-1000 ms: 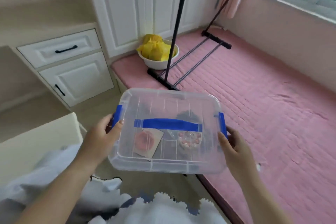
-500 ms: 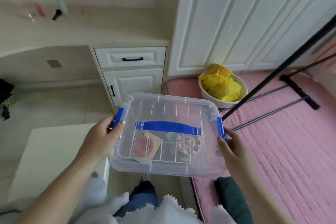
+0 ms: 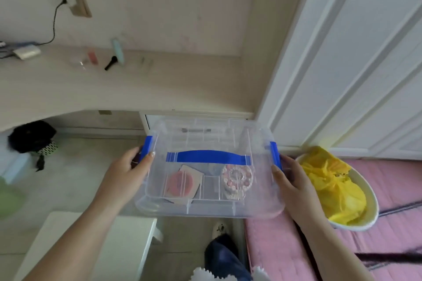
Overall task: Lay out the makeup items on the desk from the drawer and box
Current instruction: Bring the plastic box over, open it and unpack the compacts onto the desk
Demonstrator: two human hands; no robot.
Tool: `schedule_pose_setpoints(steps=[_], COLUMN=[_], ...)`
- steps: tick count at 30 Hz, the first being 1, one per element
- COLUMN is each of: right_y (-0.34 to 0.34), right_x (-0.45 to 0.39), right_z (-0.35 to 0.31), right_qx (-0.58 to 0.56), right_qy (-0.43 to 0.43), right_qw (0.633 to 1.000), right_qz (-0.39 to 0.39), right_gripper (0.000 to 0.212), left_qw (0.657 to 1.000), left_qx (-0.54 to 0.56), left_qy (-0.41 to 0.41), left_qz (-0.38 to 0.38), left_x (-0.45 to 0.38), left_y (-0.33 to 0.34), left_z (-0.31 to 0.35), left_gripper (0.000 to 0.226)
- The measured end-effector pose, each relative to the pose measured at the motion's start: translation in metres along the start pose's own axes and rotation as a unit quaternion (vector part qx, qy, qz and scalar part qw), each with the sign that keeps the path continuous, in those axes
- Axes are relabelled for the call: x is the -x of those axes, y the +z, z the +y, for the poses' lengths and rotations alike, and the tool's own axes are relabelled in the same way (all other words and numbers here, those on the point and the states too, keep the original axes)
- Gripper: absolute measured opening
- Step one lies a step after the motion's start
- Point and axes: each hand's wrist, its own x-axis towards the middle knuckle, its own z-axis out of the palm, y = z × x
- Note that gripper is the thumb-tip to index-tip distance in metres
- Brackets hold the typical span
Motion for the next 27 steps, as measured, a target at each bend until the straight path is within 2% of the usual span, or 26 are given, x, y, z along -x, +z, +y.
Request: schedule_pose_setpoints(steps=[5,6,7,11,15,19,22,27], right_y=[0.018,0.026,0.027,0.035,0.045,0.067,0.086,0.113], right_x=[-0.115,-0.203,-0.220,-0.249,-0.275,-0.334,-0.368,-0.407], right_z=[-0.019,-0.034,-0.036,-0.040,-0.047,-0.052,-0.056,-0.060], right_qx=[-0.021,-0.018,-0.006,-0.005,-0.014,-0.012,0.000,0.007], right_qy=[0.004,-0.003,-0.008,-0.015,-0.008,0.000,0.008,0.033], right_qw=[0.998,0.996,0.995,0.993,0.994,0.994,0.996,0.997], right_qz=[-0.062,-0.093,-0.099,-0.113,-0.110,-0.106,-0.094,-0.072], right_gripper=[0.030,0.031,0.031,0.033,0.031,0.032,0.033,0.033], left_qw=[0.999,0.995,0.994,0.992,0.994,0.992,0.992,0.993], left_qx=[-0.006,-0.008,0.006,0.040,0.040,0.030,0.027,0.089], left_qy=[-0.016,-0.022,-0.032,-0.025,-0.004,-0.032,-0.039,-0.041], left_qz=[0.049,0.092,0.108,0.113,0.100,0.118,0.118,0.070], left_x=[-0.079,-0.145,-0.157,-0.183,-0.205,-0.266,-0.315,-0.390], left_y=[0.020,0.036,0.038,0.038,0.041,0.046,0.046,0.046], left_z=[0.023,0.038,0.043,0.047,0.054,0.053,0.049,0.038], left_gripper=[0.015,0.014,0.013,0.009,0.026,0.011,0.009,0.027])
